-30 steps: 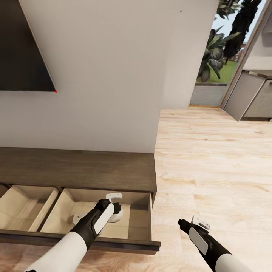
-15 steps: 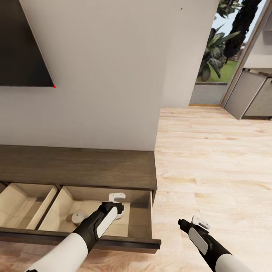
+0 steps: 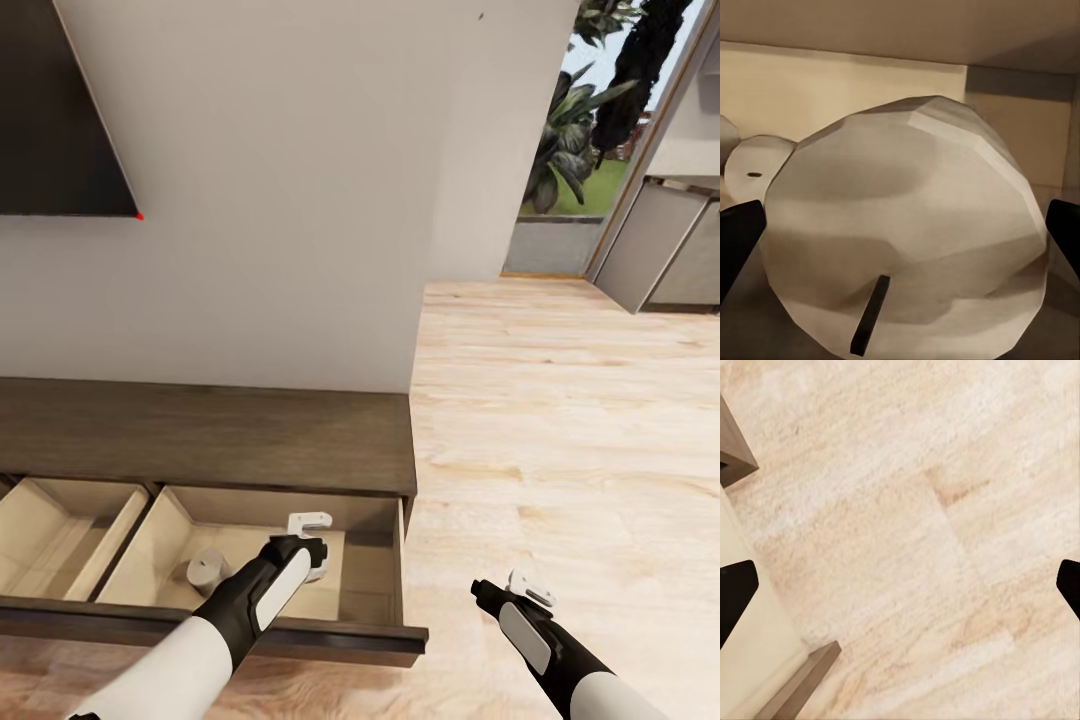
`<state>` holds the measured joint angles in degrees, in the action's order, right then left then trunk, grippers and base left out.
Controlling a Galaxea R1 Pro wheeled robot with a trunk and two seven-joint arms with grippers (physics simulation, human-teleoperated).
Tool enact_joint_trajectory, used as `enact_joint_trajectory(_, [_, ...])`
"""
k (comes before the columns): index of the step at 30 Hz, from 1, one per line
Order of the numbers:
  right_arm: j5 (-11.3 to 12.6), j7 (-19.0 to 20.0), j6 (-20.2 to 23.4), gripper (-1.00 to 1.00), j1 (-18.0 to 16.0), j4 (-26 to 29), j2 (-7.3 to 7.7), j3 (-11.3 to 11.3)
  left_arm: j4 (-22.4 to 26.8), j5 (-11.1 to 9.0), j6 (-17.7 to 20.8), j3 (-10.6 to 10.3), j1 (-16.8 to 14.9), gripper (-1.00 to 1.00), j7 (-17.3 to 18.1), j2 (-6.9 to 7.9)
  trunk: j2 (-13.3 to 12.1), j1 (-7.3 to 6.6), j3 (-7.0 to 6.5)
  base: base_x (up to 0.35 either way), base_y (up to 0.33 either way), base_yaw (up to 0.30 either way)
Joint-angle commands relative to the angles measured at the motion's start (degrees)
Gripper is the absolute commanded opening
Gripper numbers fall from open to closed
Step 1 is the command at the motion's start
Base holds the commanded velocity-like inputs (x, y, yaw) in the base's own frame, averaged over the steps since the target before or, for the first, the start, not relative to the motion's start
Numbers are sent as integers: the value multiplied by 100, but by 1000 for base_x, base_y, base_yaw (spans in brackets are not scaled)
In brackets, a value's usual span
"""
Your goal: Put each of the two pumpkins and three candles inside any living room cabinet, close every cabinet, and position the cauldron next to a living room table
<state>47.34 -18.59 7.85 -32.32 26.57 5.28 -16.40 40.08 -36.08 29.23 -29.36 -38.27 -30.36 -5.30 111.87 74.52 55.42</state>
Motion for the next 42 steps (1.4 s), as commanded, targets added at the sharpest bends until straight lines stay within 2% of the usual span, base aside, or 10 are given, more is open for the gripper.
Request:
enact_joint_trajectory(1, [30, -48, 24, 100, -3, 15, 8, -47, 9, -58, 6, -26, -5, -100, -58, 7, 44, 22, 23, 0, 0, 0])
enact_joint_trajectory(39, [21, -48, -89, 100, -3, 15, 8, -54, 12, -99, 30, -20, -5, -100, -101, 20, 1568, 856, 705, 0, 0, 0])
enact_joint_trajectory(42, [21, -48, -90, 100, -3, 15, 8, -53, 16, -103, 30, -5, -5, -100, -115, 21, 1568, 856, 705, 0, 0, 0])
